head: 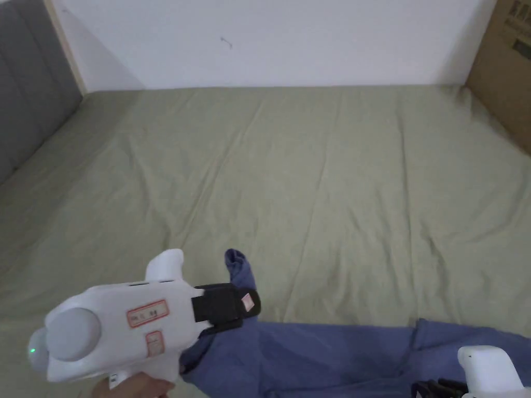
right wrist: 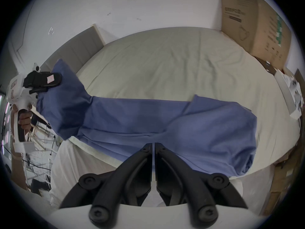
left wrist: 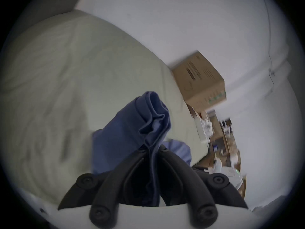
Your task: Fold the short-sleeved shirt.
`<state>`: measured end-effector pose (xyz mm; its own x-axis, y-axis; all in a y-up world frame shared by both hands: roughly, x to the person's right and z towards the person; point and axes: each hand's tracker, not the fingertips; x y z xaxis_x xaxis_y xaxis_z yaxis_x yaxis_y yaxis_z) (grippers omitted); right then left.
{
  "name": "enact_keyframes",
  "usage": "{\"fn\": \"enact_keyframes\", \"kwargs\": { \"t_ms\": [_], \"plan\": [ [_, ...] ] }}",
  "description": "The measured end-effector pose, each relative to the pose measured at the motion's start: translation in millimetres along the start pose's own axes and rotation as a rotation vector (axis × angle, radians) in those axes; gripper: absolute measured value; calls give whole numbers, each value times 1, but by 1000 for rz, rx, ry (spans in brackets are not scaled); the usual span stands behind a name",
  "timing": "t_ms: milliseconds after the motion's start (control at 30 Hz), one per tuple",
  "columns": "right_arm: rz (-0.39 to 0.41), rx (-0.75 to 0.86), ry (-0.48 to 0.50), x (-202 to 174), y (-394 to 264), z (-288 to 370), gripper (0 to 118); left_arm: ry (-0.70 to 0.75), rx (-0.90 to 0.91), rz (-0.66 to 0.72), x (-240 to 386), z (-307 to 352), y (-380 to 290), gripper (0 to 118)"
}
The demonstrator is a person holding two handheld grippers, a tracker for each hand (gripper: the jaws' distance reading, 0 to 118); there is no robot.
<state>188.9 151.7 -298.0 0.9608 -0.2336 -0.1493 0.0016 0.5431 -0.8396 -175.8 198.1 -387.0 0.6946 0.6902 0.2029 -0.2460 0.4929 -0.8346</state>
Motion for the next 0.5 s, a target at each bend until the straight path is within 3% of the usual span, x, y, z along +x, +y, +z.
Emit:
{"fn": "enact_keyframes", "kwargs": {
  "t_ms": [133, 167, 200, 233, 267, 300, 500],
  "plan": [
    [-82, 16, -20, 27, -11, 10, 3, -36, -176, -80, 38, -84, -16, 8],
    [-95, 19, -27, 33, -15, 13, 3, -33, -207, -82, 44, -108, -23, 15],
    [-107, 20, -33, 39, -17, 15, 3, -39, -238, -91, 46, -128, -27, 33],
    [-124, 21, -45, 44, -20, 17, 3, -19, -274, -83, 49, -148, -33, 74],
    [-138, 23, -53, 49, -23, 19, 3, -6, -317, -104, 51, -163, -37, 103],
    [-150, 24, -56, 54, -25, 21, 3, 9, -353, -119, 53, -174, -41, 118],
    [-211, 23, -84, 75, -33, 24, 3, 21, -357, -174, 61, -163, -36, 112]
  ]
}}
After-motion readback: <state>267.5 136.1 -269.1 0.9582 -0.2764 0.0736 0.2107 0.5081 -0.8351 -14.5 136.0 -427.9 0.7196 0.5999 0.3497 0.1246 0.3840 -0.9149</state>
